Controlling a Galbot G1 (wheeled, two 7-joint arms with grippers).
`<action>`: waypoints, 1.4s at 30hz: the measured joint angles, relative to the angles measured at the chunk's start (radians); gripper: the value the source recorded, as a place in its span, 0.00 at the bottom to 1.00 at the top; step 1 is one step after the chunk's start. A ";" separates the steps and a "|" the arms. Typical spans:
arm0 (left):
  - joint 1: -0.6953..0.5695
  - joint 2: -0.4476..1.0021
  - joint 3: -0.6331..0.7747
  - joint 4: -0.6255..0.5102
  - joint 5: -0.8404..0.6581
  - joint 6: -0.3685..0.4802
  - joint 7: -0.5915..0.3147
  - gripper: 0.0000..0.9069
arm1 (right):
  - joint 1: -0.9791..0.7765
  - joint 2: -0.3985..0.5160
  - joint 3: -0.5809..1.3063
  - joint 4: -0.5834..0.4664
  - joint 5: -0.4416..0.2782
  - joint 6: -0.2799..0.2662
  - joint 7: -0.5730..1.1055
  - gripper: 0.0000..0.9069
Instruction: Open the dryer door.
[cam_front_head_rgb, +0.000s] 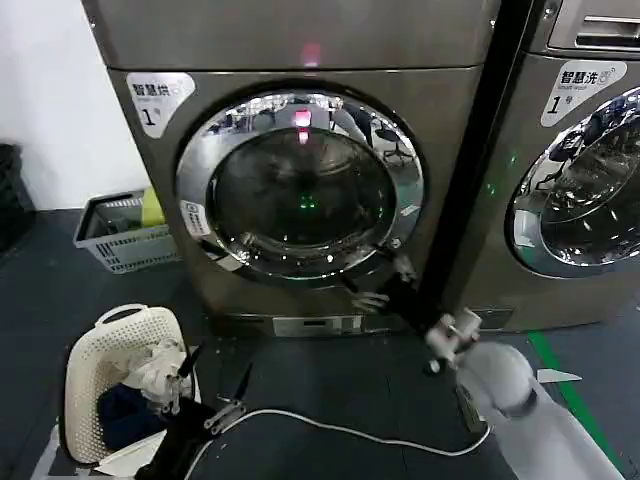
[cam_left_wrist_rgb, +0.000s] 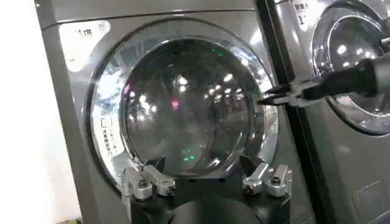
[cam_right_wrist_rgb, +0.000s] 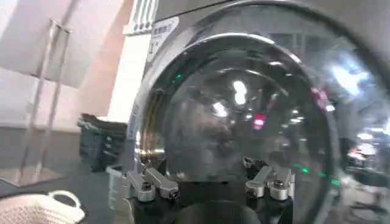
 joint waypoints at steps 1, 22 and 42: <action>0.001 -0.003 0.000 -0.001 0.003 0.000 0.001 1.00 | 0.028 0.004 -0.028 -0.019 0.011 0.000 -0.001 1.00; 0.000 -0.040 0.005 -0.002 0.025 -0.002 0.017 1.00 | 0.449 0.197 -0.398 -0.378 0.087 0.062 -0.083 1.00; 0.014 -0.044 0.005 -0.012 0.029 -0.001 0.019 1.00 | 0.601 0.373 -0.499 -0.634 0.060 0.085 -0.092 1.00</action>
